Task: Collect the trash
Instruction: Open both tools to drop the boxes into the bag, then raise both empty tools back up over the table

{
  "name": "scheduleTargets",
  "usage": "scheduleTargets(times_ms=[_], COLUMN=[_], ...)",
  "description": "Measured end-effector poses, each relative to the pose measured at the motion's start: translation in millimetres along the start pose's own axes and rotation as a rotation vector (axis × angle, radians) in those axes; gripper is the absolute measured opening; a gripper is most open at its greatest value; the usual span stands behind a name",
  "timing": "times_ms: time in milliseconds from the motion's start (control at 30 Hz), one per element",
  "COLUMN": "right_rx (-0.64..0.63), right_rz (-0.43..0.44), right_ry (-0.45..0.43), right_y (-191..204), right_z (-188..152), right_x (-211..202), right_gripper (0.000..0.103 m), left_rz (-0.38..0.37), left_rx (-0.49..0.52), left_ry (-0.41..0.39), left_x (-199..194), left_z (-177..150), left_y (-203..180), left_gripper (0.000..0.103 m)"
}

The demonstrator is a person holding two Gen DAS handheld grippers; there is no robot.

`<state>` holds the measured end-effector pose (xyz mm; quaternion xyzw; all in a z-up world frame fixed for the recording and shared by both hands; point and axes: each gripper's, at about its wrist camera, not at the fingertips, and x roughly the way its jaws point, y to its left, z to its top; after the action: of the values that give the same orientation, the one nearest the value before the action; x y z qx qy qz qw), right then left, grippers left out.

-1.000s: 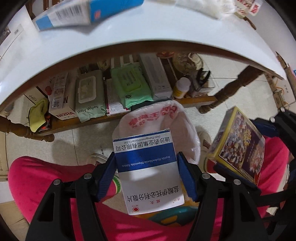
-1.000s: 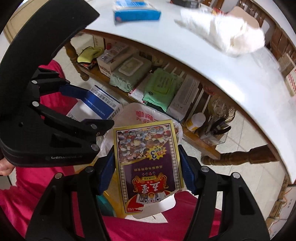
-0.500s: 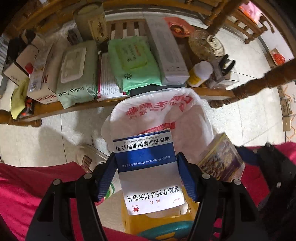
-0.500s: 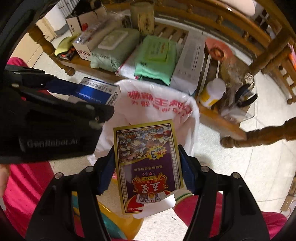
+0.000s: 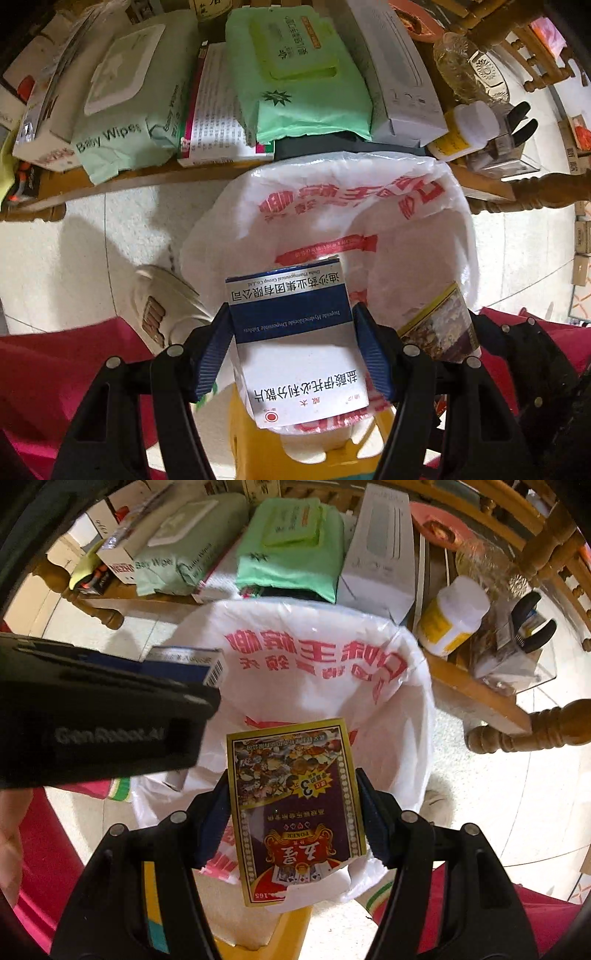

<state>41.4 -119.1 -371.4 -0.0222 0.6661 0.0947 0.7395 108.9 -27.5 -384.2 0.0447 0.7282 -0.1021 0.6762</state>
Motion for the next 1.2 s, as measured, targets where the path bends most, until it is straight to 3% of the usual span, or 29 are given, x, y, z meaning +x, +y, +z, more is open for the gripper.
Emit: scheduleTargets(times_ms=[333,400,433,533,1200], right_rx=[0.045,0.05,0.051,0.053,0.096], right_rz=[0.03,0.027,0.024,0.039,0.083], right_ry=[-0.03,-0.035,-0.042,-0.044,-0.058], right_y=[-13,-15,-15,-13,-14], right_z=[7,7,6,8,12], right_x=[9,7,6,6,3], right_gripper=[0.063,0.074,0.075,0.075,0.075], left_rz=[0.034,0.033,0.046,0.082,0.077], left_rx=[0.032,0.045,0.051,0.071,0.045], left_ry=[-0.012,-0.003,-0.013,-0.033,-0.024], left_x=[10,9,9,6,3], left_z=[4,3,3,2,-1], left_y=[-9,-11,-13,-17,-10], left_gripper=[0.065,0.08,0.081,0.081,0.081])
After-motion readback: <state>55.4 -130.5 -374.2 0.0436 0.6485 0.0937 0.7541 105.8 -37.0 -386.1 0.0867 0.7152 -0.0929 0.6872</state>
